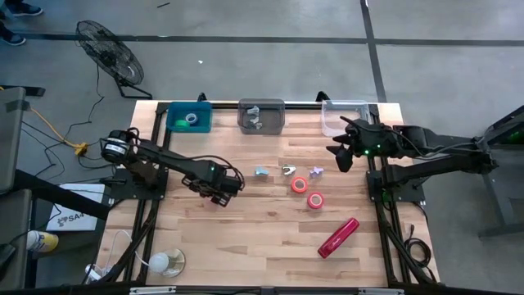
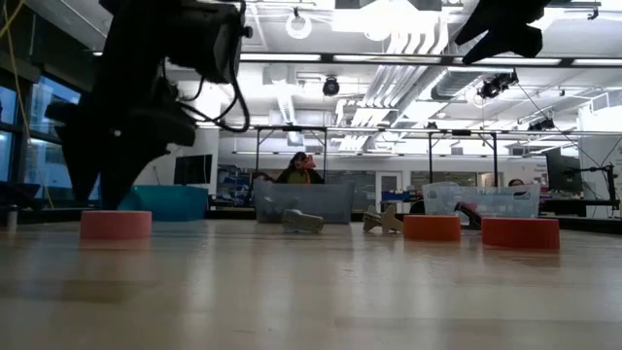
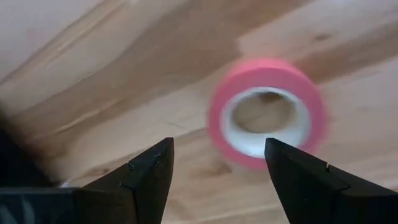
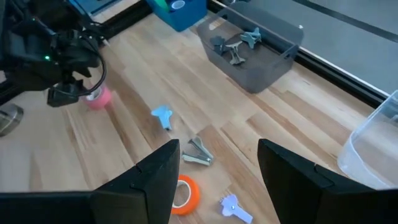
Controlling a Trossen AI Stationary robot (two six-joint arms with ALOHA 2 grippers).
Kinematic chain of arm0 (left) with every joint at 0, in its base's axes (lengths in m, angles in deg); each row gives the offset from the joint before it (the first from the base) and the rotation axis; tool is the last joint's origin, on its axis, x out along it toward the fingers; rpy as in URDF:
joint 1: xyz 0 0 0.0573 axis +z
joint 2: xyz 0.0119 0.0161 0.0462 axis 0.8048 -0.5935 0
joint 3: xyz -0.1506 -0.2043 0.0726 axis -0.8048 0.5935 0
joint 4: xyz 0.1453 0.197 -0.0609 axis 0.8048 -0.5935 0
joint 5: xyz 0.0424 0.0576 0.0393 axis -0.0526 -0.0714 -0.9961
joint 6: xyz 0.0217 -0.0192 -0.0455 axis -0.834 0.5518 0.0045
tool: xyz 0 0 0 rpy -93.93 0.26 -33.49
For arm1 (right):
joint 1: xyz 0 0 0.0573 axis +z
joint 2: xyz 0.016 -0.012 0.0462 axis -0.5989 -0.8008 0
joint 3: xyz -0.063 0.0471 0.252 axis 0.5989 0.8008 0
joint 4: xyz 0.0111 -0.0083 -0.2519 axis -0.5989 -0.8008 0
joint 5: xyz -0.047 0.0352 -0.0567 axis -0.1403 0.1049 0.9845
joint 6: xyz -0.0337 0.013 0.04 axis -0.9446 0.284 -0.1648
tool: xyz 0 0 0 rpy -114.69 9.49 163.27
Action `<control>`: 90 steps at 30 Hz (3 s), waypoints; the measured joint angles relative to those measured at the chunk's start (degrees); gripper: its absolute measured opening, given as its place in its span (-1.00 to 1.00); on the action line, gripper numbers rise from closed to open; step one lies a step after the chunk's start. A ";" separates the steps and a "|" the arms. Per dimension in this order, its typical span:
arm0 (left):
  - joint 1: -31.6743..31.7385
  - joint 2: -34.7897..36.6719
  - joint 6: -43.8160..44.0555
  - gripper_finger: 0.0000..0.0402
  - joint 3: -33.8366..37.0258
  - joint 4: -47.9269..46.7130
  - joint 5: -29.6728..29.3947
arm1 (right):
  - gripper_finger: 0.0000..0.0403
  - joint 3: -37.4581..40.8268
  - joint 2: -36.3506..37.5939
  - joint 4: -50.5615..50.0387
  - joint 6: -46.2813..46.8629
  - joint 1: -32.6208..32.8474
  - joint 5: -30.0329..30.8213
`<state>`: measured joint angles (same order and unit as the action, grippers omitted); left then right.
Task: Pick and place Stapler, Stapler remover, tape
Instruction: Put the pink tape into the blue bin
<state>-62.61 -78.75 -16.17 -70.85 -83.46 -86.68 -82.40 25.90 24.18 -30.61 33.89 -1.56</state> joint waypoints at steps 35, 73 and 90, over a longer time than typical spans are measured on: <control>0.76 0.21 7.13 -0.81 7.35 14.39 3.56 | 0.04 0.00 -0.02 -0.04 -2.58 -0.01 -2.97; 22.32 11.51 -5.17 -0.81 -4.87 6.57 -14.91 | 0.04 0.00 -0.09 0.70 -4.75 0.00 -2.95; 45.91 11.69 -12.60 -0.81 -4.90 6.74 -19.31 | 0.04 0.00 -0.09 0.92 -4.31 0.01 -1.64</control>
<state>-16.70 -67.06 -28.77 -75.75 -76.72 -106.00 -82.40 25.82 25.10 -34.93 33.90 -3.20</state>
